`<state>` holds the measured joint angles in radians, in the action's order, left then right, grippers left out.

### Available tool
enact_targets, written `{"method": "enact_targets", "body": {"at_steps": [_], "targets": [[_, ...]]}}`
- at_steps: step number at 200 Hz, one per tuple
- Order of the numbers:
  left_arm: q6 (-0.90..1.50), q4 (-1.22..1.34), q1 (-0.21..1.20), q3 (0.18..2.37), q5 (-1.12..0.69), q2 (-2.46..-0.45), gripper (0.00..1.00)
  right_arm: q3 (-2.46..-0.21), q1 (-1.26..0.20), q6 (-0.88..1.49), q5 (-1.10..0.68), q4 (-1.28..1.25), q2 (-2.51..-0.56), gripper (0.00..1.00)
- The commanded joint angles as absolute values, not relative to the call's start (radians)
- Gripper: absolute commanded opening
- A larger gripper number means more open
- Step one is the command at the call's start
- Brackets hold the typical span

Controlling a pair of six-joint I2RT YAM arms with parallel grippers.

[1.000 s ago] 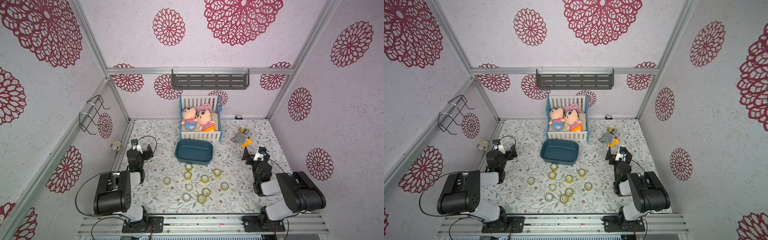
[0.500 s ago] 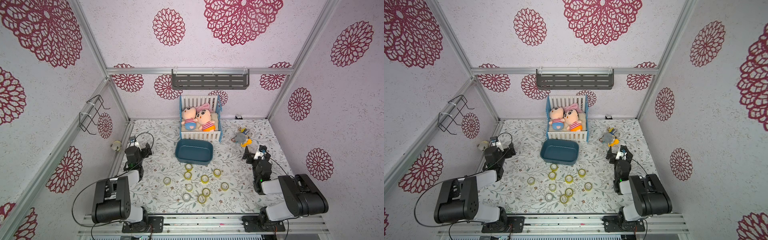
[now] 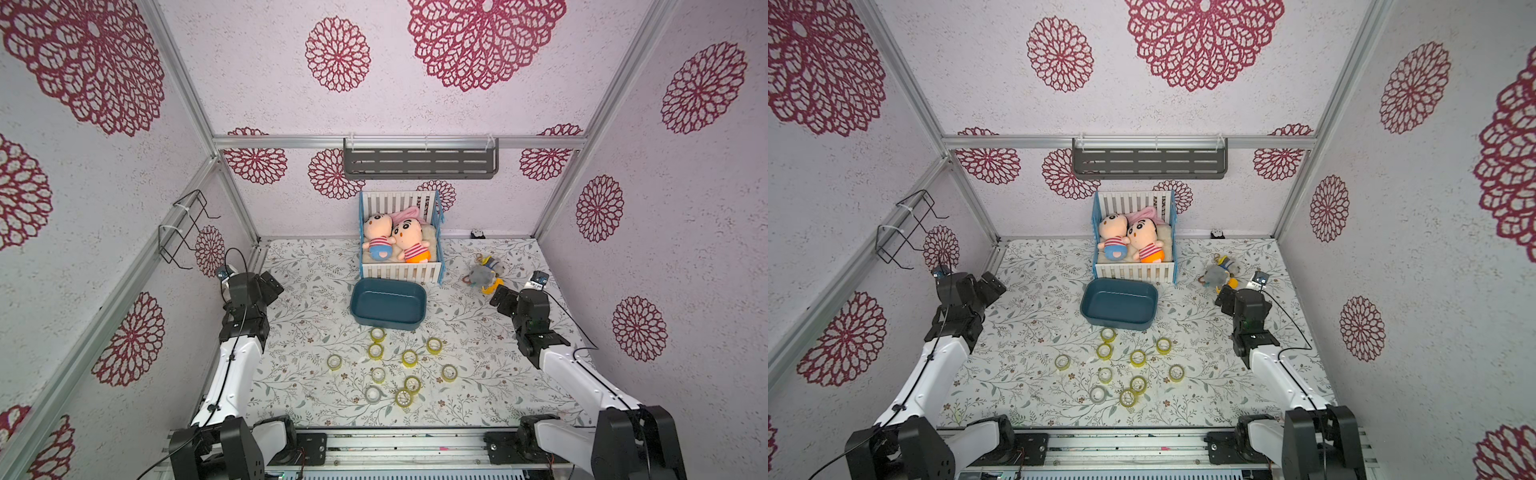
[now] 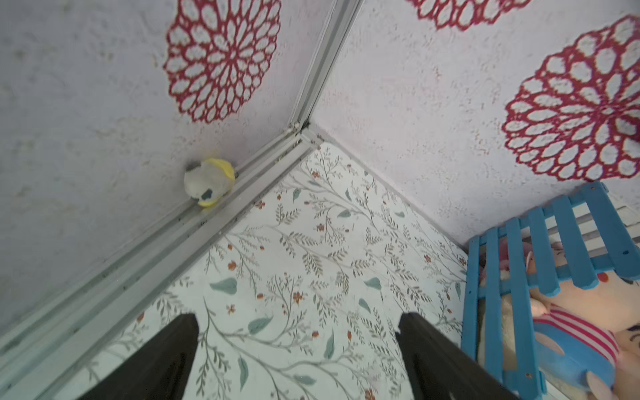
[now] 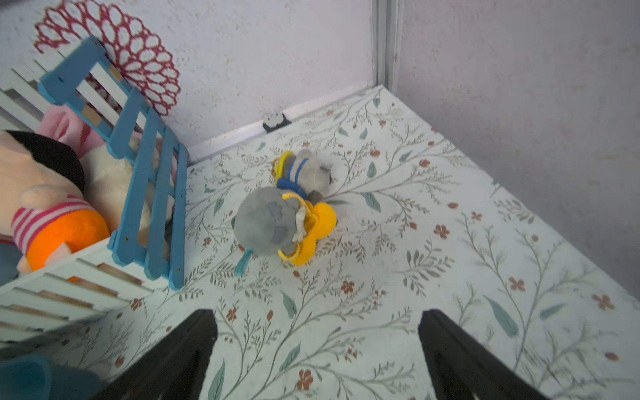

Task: Put the transparent tape into the storage box
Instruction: Pick up the tape at the center of the board.

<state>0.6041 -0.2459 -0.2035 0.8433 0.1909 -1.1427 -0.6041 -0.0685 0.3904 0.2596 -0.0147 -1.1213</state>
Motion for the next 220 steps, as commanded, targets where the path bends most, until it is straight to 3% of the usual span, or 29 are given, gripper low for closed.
{"method": "enact_targets", "body": {"at_steps": [1, 58, 90, 116, 162, 220], "targets": [[0.698, -0.568, -0.193, 0.917, 0.116, -1.118, 0.97, -0.656, -0.076, 0.491, 0.149, 0.299, -1.059, 0.99], [0.656, -0.951, -0.063, 1.036, -0.038, -1.15, 0.97, -0.645, -0.185, 0.58, -0.128, 0.474, -0.967, 0.99], [0.699, -1.015, 0.113, 1.016, -0.056, -1.165, 0.97, -0.682, -0.345, 0.616, -0.054, 0.564, -1.035, 0.96], [0.664, -1.05, 0.22, 1.063, -0.056, -1.225, 0.97, -0.705, -0.413, 0.628, -0.029, 0.609, -1.145, 0.83], [0.469, -1.132, 0.236, 1.12, -0.046, -1.288, 0.97, -0.752, -0.51, 0.669, 0.028, 0.664, -1.24, 0.7], [0.528, -0.97, 0.233, 0.996, -0.066, -1.241, 0.97, -0.697, -0.605, 0.739, 0.081, 0.722, -1.216, 0.61]]}}
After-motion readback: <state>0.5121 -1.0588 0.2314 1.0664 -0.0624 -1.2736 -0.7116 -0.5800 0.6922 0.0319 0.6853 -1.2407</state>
